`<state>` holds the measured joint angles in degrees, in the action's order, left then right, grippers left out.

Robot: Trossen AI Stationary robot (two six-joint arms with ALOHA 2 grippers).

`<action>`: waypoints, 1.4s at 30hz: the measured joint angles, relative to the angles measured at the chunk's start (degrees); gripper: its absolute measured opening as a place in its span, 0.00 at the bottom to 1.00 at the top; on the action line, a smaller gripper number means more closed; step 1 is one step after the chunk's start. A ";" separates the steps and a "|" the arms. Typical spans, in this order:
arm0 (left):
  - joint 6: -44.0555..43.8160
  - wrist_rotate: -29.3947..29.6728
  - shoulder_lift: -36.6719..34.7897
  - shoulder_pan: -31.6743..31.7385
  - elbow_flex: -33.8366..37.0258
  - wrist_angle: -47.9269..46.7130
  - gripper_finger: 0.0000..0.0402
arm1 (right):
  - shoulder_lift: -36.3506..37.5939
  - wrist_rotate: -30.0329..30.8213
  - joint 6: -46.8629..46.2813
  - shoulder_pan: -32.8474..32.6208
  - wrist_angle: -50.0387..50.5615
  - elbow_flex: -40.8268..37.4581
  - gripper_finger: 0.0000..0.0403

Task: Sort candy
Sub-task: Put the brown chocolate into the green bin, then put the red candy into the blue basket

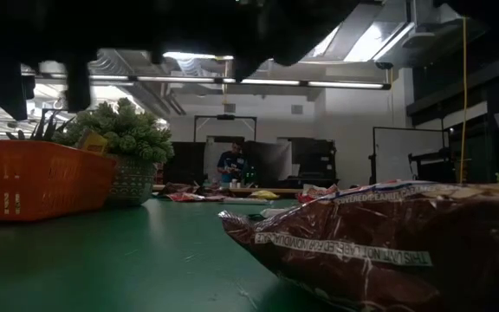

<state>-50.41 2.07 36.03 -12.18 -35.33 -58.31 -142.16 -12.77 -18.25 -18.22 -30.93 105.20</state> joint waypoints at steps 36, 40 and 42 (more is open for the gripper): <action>3.00 0.00 0.00 -0.01 0.00 4.91 0.40 | 17.35 2.55 15.83 5.91 76.20 9.32 0.50; 6.81 -0.31 0.00 -0.01 0.00 12.86 0.40 | 21.61 9.20 17.83 5.94 88.00 9.30 0.50; 9.10 -0.26 0.02 -0.01 0.00 16.70 0.40 | 23.60 10.71 18.56 5.96 94.06 9.31 0.50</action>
<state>-41.31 1.81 36.05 -12.19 -35.33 -41.60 -118.56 -2.06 0.31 -12.26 63.13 114.51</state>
